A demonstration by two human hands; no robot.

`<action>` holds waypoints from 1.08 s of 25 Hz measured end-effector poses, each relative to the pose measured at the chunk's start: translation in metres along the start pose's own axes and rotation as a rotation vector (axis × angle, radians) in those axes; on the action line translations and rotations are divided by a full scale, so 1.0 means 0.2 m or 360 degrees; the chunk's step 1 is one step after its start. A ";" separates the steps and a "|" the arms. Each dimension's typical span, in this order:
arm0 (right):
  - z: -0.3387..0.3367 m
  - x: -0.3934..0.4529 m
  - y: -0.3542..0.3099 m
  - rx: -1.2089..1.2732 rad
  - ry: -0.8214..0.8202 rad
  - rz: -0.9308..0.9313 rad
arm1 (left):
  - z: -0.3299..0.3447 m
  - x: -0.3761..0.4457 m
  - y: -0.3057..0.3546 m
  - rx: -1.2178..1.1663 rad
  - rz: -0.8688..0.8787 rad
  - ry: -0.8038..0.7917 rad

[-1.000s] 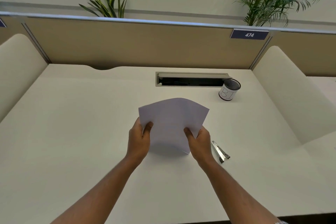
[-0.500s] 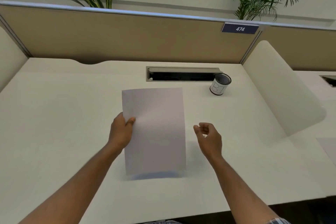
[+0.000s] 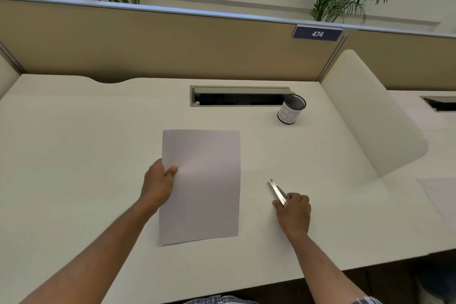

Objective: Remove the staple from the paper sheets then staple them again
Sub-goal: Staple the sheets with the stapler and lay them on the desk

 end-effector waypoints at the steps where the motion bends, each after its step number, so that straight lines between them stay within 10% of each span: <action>1: -0.01 0.01 0.00 0.0008 -0.0009 0.0006 | -0.01 0.00 0.02 0.0032 0.0024 -0.0001; 6: -0.02 -0.02 -0.12 0.0067 -0.0038 -0.0154 | -0.08 0.03 0.13 0.0360 0.0231 -0.0033; 19: -0.06 -0.18 -0.62 0.1932 -0.0627 -0.0167 | -0.12 0.05 0.39 0.1248 0.0740 -0.0469; 27: -0.06 -0.25 -0.86 0.1542 -0.0916 -0.0511 | -0.01 -0.04 0.45 0.1557 0.0916 -0.0893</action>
Point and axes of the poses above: each hand's wrist, its own x-axis towards the middle knuckle, its own z-axis out of the palm, y = z × x, the point moved 8 cm from there along x, towards the middle knuckle, and after that the axes turned 12 degrees about x, right-handed, at the moved point
